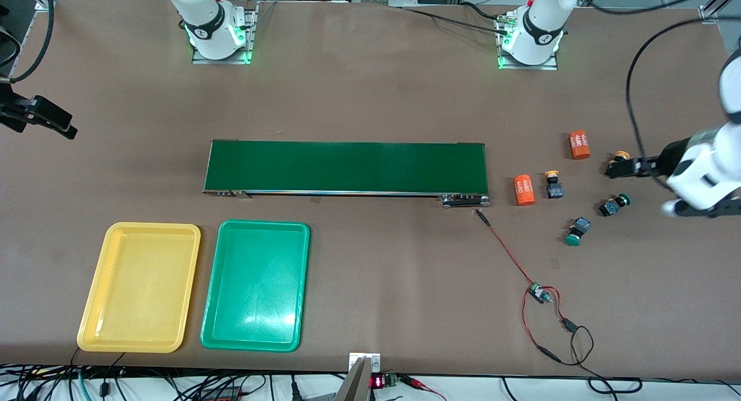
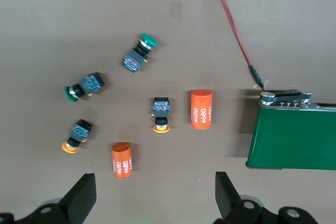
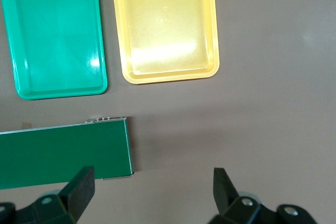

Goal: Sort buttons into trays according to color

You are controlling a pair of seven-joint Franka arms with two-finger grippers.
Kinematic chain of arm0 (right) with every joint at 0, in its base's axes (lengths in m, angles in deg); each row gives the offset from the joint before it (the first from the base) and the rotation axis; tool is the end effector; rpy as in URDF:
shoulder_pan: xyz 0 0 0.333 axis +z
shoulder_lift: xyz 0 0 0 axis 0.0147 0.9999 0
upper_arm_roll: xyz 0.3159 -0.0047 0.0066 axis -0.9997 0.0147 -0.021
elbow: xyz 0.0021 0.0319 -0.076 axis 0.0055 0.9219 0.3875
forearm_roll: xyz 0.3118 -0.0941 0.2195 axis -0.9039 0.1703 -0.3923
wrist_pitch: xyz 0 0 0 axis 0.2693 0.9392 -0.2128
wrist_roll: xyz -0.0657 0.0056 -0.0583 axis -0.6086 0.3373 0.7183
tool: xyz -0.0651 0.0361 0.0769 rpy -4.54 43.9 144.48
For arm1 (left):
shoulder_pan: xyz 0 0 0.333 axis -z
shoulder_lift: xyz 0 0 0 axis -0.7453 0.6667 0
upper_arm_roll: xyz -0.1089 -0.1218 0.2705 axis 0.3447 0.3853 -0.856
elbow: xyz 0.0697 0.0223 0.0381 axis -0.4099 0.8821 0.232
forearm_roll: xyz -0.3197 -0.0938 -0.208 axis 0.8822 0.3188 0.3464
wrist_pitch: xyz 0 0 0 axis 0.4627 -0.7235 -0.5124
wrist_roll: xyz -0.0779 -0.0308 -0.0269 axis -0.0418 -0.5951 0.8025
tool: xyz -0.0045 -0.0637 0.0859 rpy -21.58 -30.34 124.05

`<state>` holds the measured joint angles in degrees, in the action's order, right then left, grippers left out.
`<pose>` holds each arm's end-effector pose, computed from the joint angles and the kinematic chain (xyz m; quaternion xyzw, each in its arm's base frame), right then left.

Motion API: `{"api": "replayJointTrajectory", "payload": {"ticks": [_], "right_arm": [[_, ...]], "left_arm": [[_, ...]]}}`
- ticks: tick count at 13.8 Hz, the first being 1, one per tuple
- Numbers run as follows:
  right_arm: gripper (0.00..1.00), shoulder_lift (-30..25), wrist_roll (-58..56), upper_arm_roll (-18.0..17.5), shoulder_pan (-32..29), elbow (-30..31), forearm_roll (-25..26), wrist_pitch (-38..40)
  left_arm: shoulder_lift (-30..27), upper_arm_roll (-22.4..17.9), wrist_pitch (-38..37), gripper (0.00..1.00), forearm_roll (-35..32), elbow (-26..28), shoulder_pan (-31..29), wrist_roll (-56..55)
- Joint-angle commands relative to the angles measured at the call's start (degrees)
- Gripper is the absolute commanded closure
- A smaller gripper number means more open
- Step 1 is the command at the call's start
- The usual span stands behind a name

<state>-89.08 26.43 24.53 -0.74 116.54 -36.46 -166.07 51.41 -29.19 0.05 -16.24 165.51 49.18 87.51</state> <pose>0.5598 -0.0356 0.6133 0.9977 -0.0620 0.0237 0.0157 0.6343 0.0081 0.4658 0.9897 0.0249 -0.1405 0.0148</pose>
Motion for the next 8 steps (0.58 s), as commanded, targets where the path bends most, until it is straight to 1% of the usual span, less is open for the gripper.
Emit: {"api": "replayJointTrajectory", "payload": {"ticks": [1,2,5,8], "right_arm": [[0.00,-0.07,-0.32,-0.23,-0.35,-0.28,-0.87,0.16],[0.00,-0.07,-0.31,-0.23,-0.35,-0.28,-0.87,0.25],[0.00,0.02,-0.31,-0.23,-0.35,-0.20,-0.87,0.25],[0.00,0.02,-0.31,-0.23,-0.35,-0.20,-0.87,0.25]], "left_arm": [[2.91,0.24,2.87,0.00,0.53,0.14,4.43,-5.22],[3.36,0.33,5.51,0.00,0.53,2.06,4.88,-6.04],[3.01,1.55,16.49,0.00,0.61,10.93,5.33,-5.18],[2.92,1.91,26.76,0.00,0.79,19.80,5.33,-3.85]]}}
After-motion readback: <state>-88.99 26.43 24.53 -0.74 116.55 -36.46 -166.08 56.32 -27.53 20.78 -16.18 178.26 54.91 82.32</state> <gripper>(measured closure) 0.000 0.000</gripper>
